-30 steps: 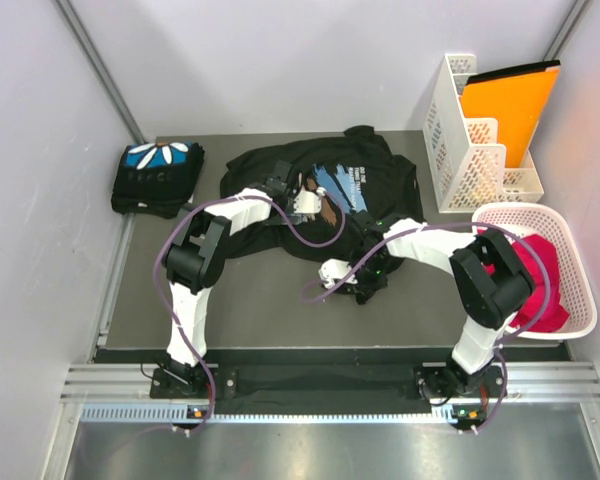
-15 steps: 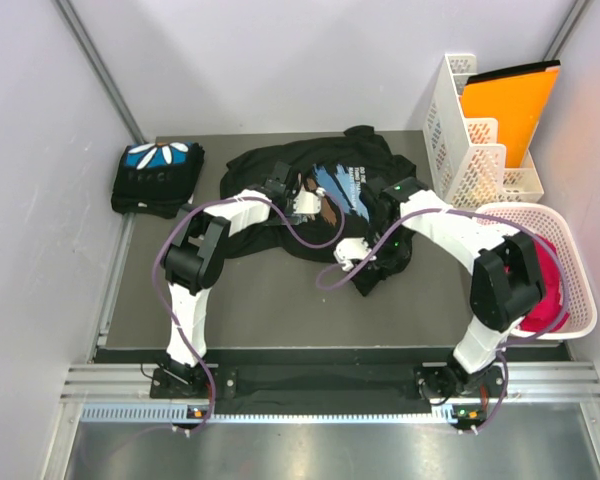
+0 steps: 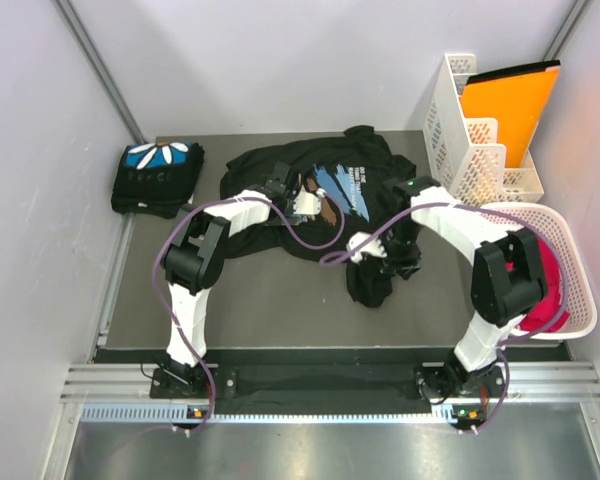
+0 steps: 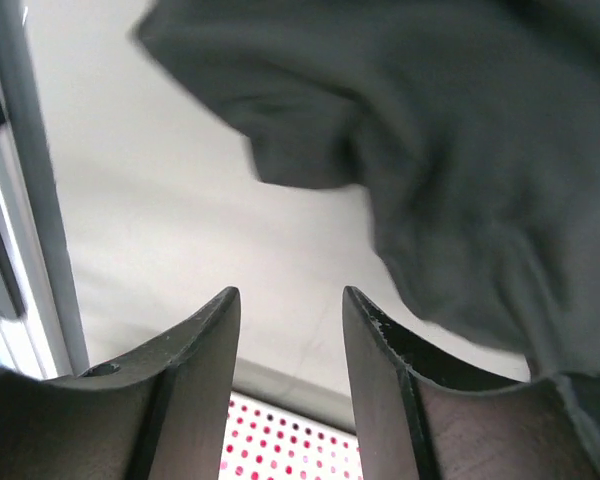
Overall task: Fold and stack the t-shirts
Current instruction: Flatten the tshirt out
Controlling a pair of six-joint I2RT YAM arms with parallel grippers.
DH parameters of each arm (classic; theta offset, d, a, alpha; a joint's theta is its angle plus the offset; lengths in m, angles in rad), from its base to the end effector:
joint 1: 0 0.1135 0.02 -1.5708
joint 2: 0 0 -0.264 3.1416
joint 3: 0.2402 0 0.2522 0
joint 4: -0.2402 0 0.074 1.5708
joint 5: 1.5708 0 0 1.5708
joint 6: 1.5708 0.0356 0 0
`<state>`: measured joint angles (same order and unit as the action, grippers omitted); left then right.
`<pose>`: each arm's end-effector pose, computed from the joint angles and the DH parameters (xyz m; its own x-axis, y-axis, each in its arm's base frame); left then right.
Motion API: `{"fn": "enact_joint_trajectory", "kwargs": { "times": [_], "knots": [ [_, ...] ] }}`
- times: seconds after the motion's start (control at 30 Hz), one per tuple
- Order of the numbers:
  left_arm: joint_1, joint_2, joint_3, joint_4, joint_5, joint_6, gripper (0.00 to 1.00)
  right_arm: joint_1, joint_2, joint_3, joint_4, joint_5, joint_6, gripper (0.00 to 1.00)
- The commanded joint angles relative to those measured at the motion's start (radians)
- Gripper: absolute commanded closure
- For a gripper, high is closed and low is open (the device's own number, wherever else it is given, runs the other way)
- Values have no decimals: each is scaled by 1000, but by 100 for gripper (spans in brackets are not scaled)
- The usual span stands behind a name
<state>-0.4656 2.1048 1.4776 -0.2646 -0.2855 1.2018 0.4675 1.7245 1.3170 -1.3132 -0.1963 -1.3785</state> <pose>0.4118 -0.1957 0.1614 0.0036 0.9997 -0.0221 0.7469 0.0120 0.6648 0.2583 0.1382 0.2247 0.2396 -0.9575 -0.1607 -0.9459 -0.2675 0.1834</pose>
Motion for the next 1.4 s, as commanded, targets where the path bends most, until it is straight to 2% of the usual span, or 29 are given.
{"fn": "enact_joint_trajectory", "kwargs": {
  "times": [0.0, 0.1, 0.23, 0.6, 0.8, 1.37],
  "knots": [
    [4, -54, -11, 44, 2, 8, 7, -53, 7, 67, -40, -187, 94, 55],
    [4, -57, -13, 38, -3, 13, 7, -35, -43, -2, 18, -248, 134, 57],
    [4, -58, -10, 30, -4, 31, 7, 22, -118, -100, 42, -250, 134, 58],
    [2, -39, 15, 18, -4, 47, 7, 144, -131, -162, 60, -311, 170, 56],
    [2, -40, 6, 15, 2, 36, 7, 195, -88, -209, 182, -283, 246, 55],
    [18, -74, -39, 41, -7, 42, 7, 195, -16, -243, 382, -149, 299, 55]
  ]
}}
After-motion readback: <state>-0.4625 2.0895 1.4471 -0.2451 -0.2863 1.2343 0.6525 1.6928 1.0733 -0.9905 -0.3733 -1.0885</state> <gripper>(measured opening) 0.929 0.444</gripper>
